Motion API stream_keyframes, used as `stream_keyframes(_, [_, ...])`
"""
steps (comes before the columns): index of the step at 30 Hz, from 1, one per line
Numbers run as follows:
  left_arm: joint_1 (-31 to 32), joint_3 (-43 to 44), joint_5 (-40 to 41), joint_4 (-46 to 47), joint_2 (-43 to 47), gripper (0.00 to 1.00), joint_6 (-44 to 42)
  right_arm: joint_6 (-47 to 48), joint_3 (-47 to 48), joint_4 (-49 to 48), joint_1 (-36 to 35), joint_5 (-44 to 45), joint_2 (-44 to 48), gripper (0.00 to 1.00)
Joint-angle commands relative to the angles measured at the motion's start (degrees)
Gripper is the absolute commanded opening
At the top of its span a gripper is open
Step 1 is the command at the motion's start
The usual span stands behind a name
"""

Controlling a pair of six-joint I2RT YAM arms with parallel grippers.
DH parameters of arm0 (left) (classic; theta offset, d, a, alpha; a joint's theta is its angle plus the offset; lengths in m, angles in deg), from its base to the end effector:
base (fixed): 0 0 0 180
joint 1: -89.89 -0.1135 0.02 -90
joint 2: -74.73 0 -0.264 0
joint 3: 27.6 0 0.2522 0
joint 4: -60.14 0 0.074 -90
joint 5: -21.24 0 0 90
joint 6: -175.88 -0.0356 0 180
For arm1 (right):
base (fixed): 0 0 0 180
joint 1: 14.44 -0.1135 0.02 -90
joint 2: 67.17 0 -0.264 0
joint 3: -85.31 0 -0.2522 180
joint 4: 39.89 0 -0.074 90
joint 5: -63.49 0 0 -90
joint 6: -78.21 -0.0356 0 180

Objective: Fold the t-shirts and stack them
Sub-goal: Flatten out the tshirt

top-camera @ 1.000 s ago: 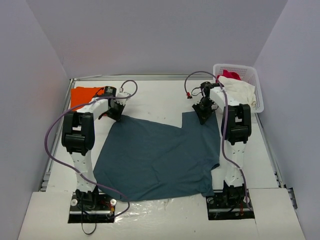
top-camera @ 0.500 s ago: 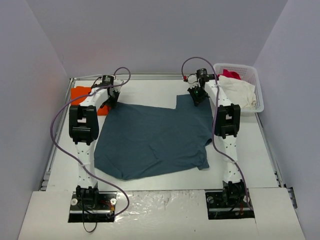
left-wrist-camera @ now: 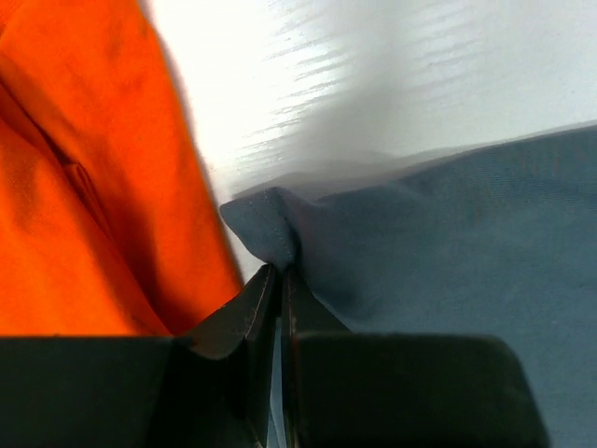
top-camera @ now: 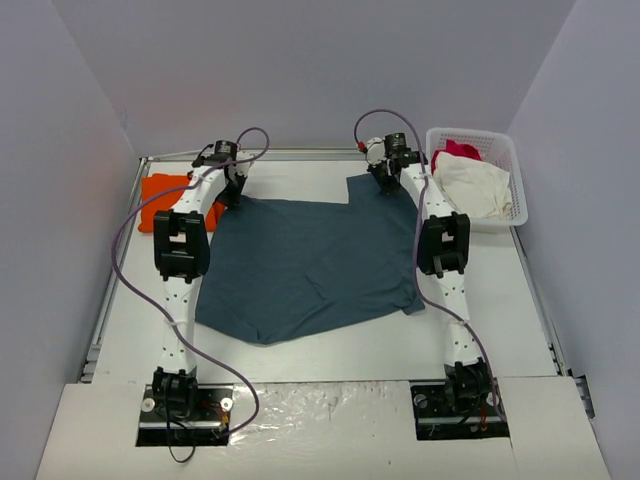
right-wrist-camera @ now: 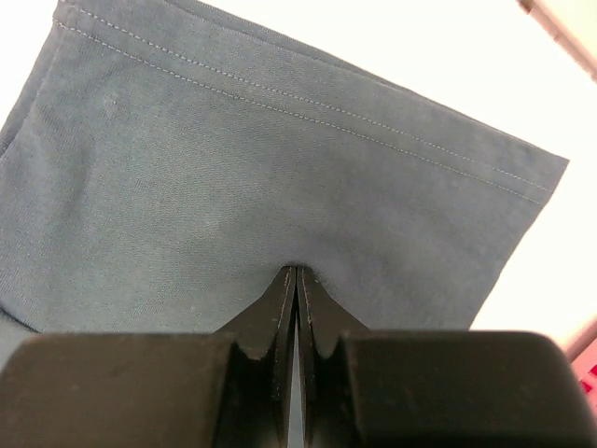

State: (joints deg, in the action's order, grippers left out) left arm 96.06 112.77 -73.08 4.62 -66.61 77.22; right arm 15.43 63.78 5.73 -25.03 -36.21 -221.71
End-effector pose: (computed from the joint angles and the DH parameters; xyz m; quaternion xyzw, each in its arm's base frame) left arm 0.5354 -0.0606 0.1829 0.1343 0.9475 -0.0298 0.2888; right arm 0.5803 0.1146 0.1717 -0.3273 0.8489 0.0174 0.4146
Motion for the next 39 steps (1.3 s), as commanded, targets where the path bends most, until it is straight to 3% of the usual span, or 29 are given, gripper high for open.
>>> stream_keyframes(1, [0.68,2.68,1.94,-3.86,-0.43,0.02,-0.74,1.43,-0.30,-2.23,-0.75,2.57,-1.73,0.00])
stream_keyframes(2, [0.77,2.68,2.03,-3.94,-0.34,0.02,-0.74,1.43,-1.00,-2.76,-0.84,3.53,-1.30,0.01])
stream_keyframes(6, [1.03,1.54,2.20,-3.77,2.89,0.04,-0.83,1.78,-4.69,-4.16,-1.19,1.79,5.45,0.23])
stream_keyframes(7, [1.12,0.84,2.29,-3.60,3.95,0.08,-0.83,1.35,-6.78,-4.78,-1.36,2.04,7.04,0.40])
stream_keyframes(9, [1.47,-1.53,3.17,-3.16,6.33,0.25,-0.91,1.43,-8.12,-5.31,-2.06,2.48,11.42,0.53])
stream_keyframes(10, [1.65,-2.41,3.52,-2.72,9.12,0.31,-1.00,1.26,-8.99,-5.40,-2.41,2.75,12.76,0.67])
stream_keyframes(12, [1.65,-4.96,3.79,-2.37,13.60,0.43,-1.35,0.91,-11.36,-5.49,-3.29,3.62,16.96,0.73])
stream_keyframes(18, [1.47,-13.65,8.53,-1.05,24.15,0.63,-3.20,-0.94,-21.20,-5.40,-5.05,2.05,28.49,0.76])
stream_keyframes(23, [1.38,-20.95,6.87,-0.52,30.06,0.65,-3.11,-0.51,-32.01,-0.86,-5.76,-6.28,36.31,0.72])
stream_keyframes(26, [0.95,-24.82,3.02,-1.31,33.40,0.66,-2.93,0.37,-33.69,5.81,-5.85,-14.19,37.20,0.61])
stream_keyframes(30, [-1.07,-28.07,-8.31,-5.87,38.41,0.66,-4.60,1.96,-35.01,11.38,-5.85,-20.27,35.80,0.49])
stream_keyframes(32, [-2.22,-31.15,-13.42,-7.71,41.39,0.66,-6.44,2.13,-35.80,12.35,-5.85,-22.02,34.75,0.48])
stream_keyframes(39, [-3.45,-45.21,-14.23,-7.55,52.64,0.67,-10.93,4.24,-36.60,15.16,-6.02,-25.72,29.74,0.49])
